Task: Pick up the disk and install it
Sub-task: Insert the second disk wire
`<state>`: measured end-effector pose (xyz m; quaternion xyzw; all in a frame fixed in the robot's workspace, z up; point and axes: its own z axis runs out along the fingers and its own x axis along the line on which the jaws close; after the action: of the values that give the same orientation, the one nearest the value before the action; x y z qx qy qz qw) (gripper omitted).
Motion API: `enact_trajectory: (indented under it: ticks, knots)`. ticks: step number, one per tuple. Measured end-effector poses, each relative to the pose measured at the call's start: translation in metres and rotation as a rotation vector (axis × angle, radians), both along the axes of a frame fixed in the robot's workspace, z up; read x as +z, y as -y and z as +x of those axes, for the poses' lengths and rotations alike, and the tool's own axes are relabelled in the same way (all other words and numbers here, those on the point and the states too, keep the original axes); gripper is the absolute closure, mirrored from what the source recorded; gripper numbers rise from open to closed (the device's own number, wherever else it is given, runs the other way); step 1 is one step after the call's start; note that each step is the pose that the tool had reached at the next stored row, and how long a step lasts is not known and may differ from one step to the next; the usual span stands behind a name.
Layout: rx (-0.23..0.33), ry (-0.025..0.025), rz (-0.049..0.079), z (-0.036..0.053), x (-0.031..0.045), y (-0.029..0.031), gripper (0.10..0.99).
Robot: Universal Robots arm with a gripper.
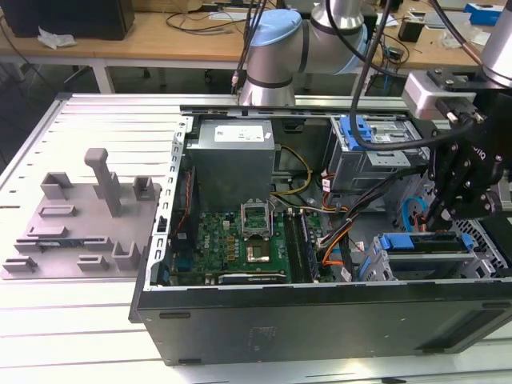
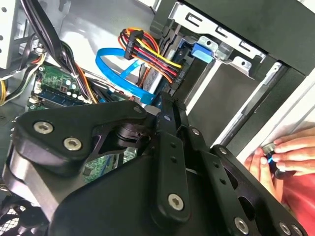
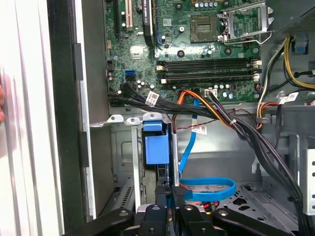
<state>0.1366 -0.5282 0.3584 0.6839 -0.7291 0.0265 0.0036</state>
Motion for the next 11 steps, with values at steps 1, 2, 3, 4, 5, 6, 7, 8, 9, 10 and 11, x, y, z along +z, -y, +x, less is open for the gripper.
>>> enact_trajectory:
  ticks: [1, 2, 3, 4, 5, 6, 7, 8, 9, 10, 11]
  knots:
    - [0.0, 0.0001, 0.007, 0.0, -0.0005, 0.0008, 0.925]
    - [0.0, 0.0001, 0.01, 0.0001, -0.0007, 0.0014, 0.925]
    - [0.0, 0.0, 0.016, 0.0001, -0.001, 0.0025, 0.925]
    - [0.0, 0.0, 0.018, 0.0001, -0.0011, 0.003, 0.925]
    - [0.0, 0.0001, 0.019, 0.0002, -0.0012, 0.0035, 0.925]
    - [0.0, 0.0, 0.02, 0.0002, -0.0013, 0.0041, 0.925]
    - [0.0, 0.0, 0.021, 0.0002, -0.0014, 0.0044, 0.925]
    - [0.0, 0.0, 0.021, 0.0002, -0.0014, 0.0048, 0.925]
    - [0.0, 0.0, 0.021, 0.0002, -0.0015, 0.0054, 0.925]
    - [0.0, 0.0, 0.022, 0.0002, -0.0016, 0.0058, 0.925]
    - [0.0, 0.0, 0.022, 0.0002, -0.0016, 0.0062, 0.925]
